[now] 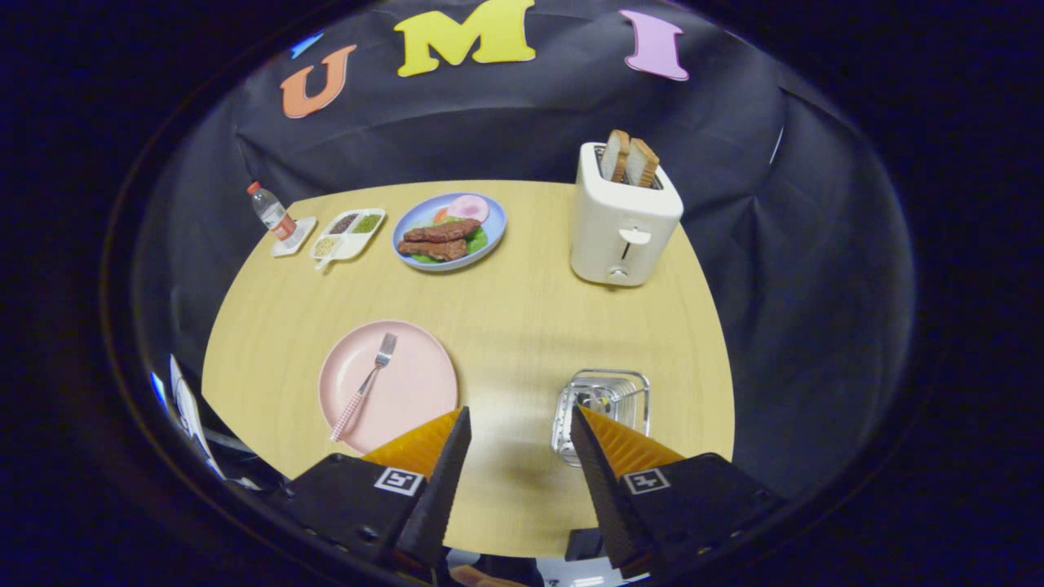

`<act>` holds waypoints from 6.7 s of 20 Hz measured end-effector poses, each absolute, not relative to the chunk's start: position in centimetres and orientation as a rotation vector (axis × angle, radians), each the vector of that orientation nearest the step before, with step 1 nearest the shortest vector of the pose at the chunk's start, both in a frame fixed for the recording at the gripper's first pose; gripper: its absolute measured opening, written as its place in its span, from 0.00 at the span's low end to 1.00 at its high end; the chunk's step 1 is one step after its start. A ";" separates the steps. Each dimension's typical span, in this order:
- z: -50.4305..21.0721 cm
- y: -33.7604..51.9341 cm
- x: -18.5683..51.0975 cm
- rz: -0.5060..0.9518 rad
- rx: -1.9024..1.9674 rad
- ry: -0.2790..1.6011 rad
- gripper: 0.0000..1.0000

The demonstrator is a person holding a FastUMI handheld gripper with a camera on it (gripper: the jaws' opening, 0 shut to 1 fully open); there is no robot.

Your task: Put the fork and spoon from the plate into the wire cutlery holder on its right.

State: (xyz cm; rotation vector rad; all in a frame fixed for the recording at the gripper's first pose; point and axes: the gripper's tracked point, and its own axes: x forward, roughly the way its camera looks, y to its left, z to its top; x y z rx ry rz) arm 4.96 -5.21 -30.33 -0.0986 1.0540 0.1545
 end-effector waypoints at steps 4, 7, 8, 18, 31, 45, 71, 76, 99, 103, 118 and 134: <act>-31.9 -0.9 3.4 0.188 -0.097 1.055 0.94; -33.0 2.0 3.0 0.180 -0.085 1.046 0.98; -33.6 3.1 2.7 0.178 -0.067 1.057 0.98; -38.9 10.0 1.5 0.052 0.037 1.091 0.97; -42.0 14.0 2.0 -0.048 0.080 1.096 0.49; -40.7 14.2 0.7 0.016 -0.012 1.053 0.01; -29.0 -8.4 -1.4 0.007 -0.012 1.109 0.01; -28.5 -11.5 -2.1 0.045 0.027 1.211 0.01; -30.8 -14.9 1.8 0.065 -0.092 1.662 0.02; -31.1 -14.1 2.0 0.096 -0.106 1.737 0.02; -30.8 -13.5 4.1 0.076 -0.133 1.678 0.10; -24.6 -5.3 3.6 0.140 0.032 1.206 0.76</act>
